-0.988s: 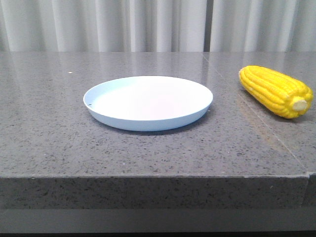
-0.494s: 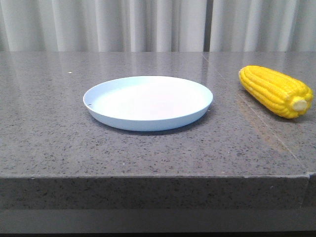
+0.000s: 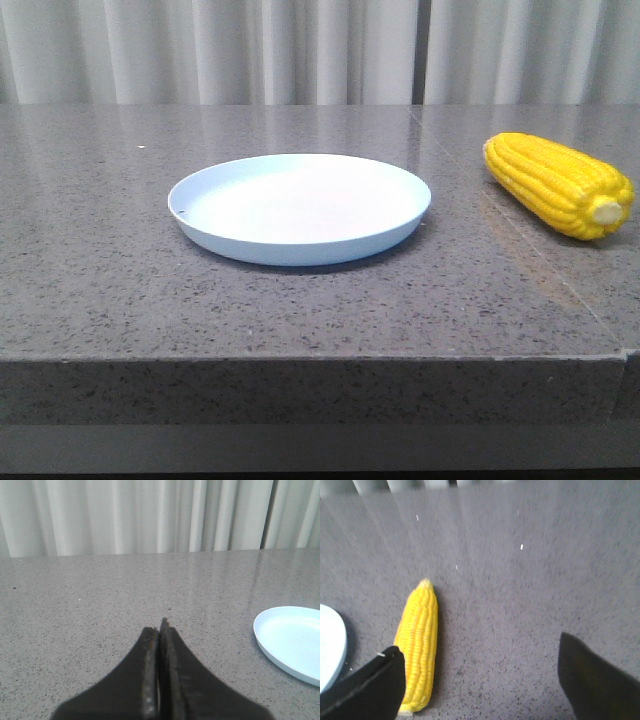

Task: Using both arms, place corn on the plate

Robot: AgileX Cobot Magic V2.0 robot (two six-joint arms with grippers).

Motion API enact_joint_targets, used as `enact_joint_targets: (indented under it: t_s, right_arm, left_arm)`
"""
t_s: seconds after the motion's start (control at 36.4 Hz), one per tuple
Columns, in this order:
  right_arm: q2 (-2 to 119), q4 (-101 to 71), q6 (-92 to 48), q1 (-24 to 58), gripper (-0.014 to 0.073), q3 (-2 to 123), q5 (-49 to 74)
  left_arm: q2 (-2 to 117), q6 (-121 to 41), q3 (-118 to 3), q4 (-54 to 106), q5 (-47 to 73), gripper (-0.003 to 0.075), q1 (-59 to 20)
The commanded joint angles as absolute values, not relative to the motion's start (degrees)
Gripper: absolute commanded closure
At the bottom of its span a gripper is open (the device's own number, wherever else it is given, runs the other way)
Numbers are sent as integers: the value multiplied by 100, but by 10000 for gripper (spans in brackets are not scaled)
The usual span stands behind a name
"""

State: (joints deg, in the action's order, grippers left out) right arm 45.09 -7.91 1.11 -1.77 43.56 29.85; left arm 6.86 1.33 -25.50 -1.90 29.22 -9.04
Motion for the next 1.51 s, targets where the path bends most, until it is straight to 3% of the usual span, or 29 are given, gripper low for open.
enact_joint_targets:
  t_s: [0.0,0.33,0.66,0.74,0.91,0.96,1.18,1.48]
  right_arm:
    - [5214,-977,75,-129,-48,4936,2915]
    - [7594,-1323,75,676,-48,6362,4155]
    - [8760,-1387,75,877,-38,6719,4041]
    - [8801,-1392,75,877,46,6719,4041]
    - [8786,-1398,75,877,414,6719,4023]
    - [8725,-1403,75,877,459,6719,3985]
    - [8407,-1039,798,1136,447,7403,4630]
    - [8830,363,2571,3138,447,8474,4702]
  left_arm:
    - [758,146,-2693,-202,2500,741,-952]
    - [758,146,-2693,-202,2500,741,-952]
    - [758,146,-2693,-202,2500,741,-952]
    - [758,146,-2693,-202,2500,741,-952]
    - [758,146,-2693,-202,2500,741,-952]
    - [758,146,-2693,-202,2500,741,-952]
    - [758,146,-2693,-202,2500,741,-952]
    - [758,146,-2693,-202,2500,741,-952]
